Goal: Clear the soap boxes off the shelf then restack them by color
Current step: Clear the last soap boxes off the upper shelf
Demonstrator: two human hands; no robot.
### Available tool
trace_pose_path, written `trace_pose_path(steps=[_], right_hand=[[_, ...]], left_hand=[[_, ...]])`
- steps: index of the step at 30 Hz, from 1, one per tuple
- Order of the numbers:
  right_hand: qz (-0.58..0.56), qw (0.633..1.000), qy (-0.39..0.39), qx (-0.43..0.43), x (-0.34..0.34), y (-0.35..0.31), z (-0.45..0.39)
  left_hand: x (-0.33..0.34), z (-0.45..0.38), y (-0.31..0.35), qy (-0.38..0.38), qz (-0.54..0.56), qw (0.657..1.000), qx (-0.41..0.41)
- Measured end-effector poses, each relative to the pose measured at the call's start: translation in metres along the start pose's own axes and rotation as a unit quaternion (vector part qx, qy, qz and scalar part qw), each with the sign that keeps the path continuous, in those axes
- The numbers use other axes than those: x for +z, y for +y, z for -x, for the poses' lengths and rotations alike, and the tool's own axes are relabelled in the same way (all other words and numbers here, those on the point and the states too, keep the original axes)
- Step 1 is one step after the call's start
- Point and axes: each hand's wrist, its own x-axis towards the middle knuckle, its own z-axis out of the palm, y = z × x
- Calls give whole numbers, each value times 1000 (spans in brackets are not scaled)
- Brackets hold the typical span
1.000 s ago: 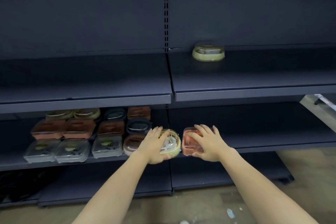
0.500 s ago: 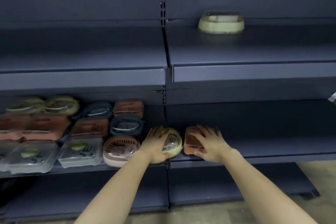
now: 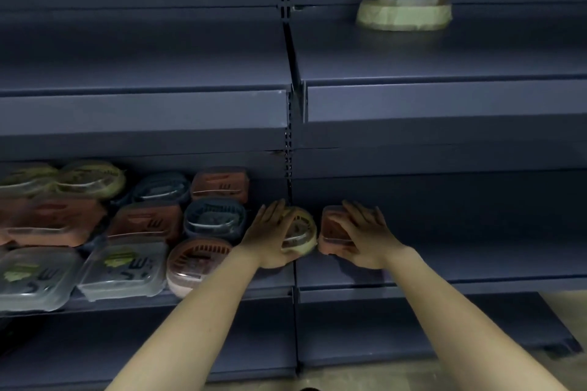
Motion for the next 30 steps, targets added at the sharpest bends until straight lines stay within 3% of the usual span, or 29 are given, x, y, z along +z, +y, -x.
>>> trace_pose_path(steps=[6,14,18,27,30], right_hand=[[23,1000,17,-12,-3,6,-30],[11,999,8,52,-12,-14,-25],[15,999,-4,41,-42,-28,-2],[0,1000,31,4,-137,-67,86],[23,1000,16,3,-164,-85,117]], left_hand=[[0,-19,-16,26,-44,999,-2],[-18,-20,3,22,-132,989,-57],[-35,-2,22,13,-90,993,-78],[-136,79,67,3,-14,1000,26],[-167,108,86,-18,-33,997,74]])
